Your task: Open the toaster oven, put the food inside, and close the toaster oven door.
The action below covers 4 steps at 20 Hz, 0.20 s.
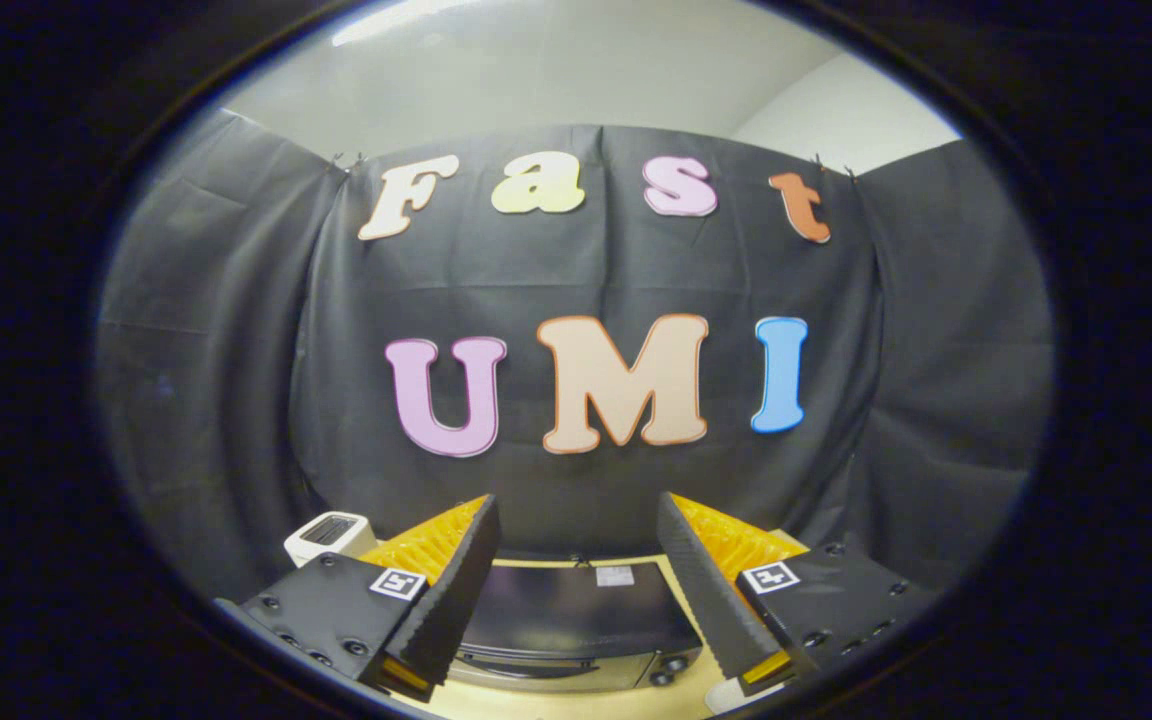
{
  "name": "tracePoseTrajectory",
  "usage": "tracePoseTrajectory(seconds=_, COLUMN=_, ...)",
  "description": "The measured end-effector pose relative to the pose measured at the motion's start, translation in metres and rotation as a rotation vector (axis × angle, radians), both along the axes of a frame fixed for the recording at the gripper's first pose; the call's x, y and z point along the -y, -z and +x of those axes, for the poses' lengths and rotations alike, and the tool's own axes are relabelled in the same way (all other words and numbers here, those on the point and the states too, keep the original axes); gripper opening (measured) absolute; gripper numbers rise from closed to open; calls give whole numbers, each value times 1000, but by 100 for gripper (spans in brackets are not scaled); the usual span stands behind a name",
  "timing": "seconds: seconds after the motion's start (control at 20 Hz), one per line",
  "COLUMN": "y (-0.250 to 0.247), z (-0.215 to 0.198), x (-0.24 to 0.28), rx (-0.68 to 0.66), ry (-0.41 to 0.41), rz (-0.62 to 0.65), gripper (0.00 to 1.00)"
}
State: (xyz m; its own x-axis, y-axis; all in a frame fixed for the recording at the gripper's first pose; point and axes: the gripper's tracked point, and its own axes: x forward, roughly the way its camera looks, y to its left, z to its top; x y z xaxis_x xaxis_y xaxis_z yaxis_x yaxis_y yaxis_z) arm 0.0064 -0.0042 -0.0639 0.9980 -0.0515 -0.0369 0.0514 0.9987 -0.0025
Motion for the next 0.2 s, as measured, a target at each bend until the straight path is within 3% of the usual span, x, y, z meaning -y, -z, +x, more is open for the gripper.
tracePoseTrajectory(seconds=0.2, y=-27, z=-6, x=2, rx=60, ry=-5, rz=6, gripper=99)
